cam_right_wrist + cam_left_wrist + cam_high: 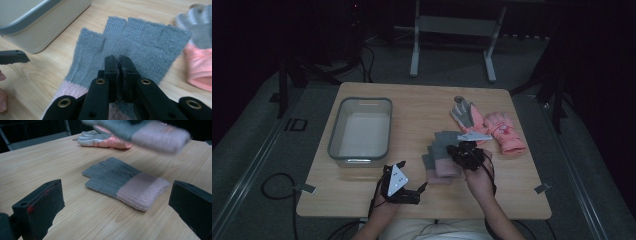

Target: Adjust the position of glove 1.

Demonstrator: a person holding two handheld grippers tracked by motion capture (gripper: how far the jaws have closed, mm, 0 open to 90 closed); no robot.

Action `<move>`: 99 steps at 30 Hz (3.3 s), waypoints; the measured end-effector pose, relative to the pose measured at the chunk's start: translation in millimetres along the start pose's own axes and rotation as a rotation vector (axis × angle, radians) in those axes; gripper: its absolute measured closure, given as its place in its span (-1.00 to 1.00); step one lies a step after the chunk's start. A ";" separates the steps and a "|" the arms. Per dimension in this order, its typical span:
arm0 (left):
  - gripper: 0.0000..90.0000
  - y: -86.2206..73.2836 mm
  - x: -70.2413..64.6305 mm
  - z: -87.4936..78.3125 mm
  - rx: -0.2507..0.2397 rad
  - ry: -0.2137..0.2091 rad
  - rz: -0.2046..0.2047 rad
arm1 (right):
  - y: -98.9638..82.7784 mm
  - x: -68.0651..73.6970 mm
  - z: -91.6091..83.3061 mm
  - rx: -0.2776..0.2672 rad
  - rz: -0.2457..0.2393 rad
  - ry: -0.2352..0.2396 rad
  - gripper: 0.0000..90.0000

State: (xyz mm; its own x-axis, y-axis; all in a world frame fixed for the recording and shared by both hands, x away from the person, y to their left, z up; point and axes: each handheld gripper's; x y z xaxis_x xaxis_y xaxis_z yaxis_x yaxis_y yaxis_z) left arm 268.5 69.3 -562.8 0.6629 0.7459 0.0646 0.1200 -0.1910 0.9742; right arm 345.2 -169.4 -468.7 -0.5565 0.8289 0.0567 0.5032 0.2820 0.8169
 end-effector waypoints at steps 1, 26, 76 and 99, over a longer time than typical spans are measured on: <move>-1.00 0.0 0.0 0.0 0.000 0.001 0.001 | -1.8 2.4 4.0 0.011 0.000 0.004 0.90; -1.00 0.4 1.1 0.9 0.015 -0.023 -0.018 | -33.6 6.8 54.6 0.121 0.051 0.009 0.89; -0.18 30.8 -11.4 67.8 0.321 -0.410 0.293 | -19.8 -61.7 83.0 0.154 -0.041 0.093 -0.04; 0.34 29.1 -24.2 71.5 0.349 -0.326 0.505 | -22.2 -49.0 90.7 0.207 0.022 0.165 0.67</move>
State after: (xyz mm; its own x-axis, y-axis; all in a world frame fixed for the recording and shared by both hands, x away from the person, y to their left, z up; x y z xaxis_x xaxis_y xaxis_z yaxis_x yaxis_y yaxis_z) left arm 308.8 0.2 -551.5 0.8816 0.2924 0.3704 -0.0671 -0.6992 0.7117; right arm 421.3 -172.4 -541.7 -0.6356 0.7509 0.1794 0.6314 0.3719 0.6805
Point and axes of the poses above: each handheld gripper's, and its own axes: z roughly forward along the jaws, y roughly out of its top, x roughly to its left, and after that the axes turned 5 degrees about -x, right-handed
